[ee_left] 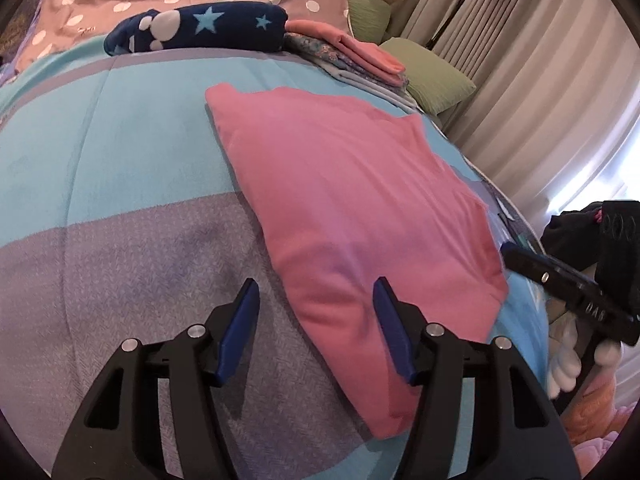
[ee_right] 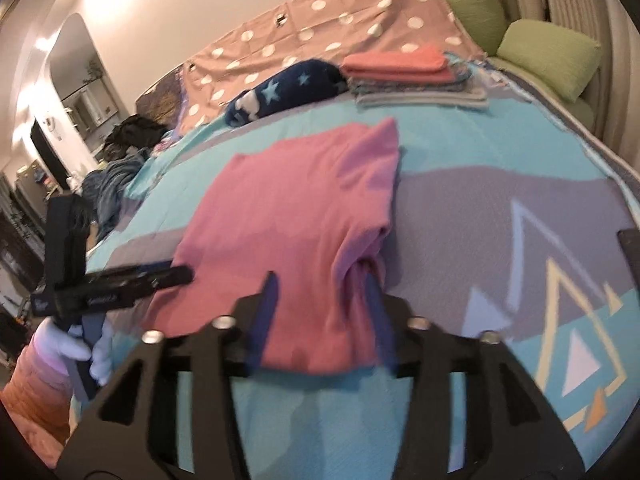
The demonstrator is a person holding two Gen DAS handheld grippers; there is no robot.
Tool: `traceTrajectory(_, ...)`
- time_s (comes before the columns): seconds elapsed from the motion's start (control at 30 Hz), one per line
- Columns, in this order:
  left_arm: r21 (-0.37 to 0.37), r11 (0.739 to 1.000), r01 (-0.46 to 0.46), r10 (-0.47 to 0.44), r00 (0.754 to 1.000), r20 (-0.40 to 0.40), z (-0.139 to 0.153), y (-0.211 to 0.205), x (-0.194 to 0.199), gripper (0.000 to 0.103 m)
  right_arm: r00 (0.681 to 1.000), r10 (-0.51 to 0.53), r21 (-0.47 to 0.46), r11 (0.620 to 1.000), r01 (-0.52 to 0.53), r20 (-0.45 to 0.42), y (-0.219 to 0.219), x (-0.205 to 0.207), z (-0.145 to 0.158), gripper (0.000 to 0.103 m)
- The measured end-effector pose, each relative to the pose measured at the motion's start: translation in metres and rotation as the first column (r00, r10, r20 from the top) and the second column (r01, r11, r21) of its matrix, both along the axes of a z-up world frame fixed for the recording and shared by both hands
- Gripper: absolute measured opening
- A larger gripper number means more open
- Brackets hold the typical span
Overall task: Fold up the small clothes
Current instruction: 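Lower both open grippers onto the folded pink shirt's sides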
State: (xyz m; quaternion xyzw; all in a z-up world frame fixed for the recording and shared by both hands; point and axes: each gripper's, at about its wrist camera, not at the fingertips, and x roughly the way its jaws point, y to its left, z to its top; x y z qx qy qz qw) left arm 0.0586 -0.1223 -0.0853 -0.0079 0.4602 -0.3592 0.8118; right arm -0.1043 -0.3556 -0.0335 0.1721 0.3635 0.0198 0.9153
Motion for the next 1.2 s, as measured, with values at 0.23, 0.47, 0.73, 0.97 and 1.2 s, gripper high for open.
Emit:
traceTrajectory(0.23,-0.050,0.999,-0.006,0.004,0.999,-0.034,-0.001,0.007,0.005,0.060,1.000,-0.009,-0.033,0.999,0.009,-0.006,-0.004,0.009,0.004,0.055)
traceTrajectory(0.47,-0.053,0.999,-0.004,0.002,0.999,-0.041,-0.003,0.000,0.017,0.061,0.999,-0.004,-0.016,1.000,0.003,-0.039,-0.008,0.021,-0.006,0.056)
traceTrajectory(0.73,-0.088,0.996,0.023,-0.028,0.998,-0.055,-0.007,-0.009,0.031,0.067,0.993,0.012,0.126,0.992,0.003,-0.118,-0.032,0.046,-0.030,0.058)
traceTrajectory(0.97,-0.161,0.986,0.031,-0.048,0.994,-0.101,-0.010,-0.010,0.048,0.067,0.988,0.085,0.217,0.975,-0.056,-0.128,-0.042,0.072,-0.037,0.063)
traceTrajectory(1.2,-0.146,0.987,0.071,-0.085,0.993,-0.088,-0.009,-0.020,0.055,0.067,0.976,0.159,0.197,0.972,-0.129,-0.146,-0.037,0.097,-0.036,0.063)
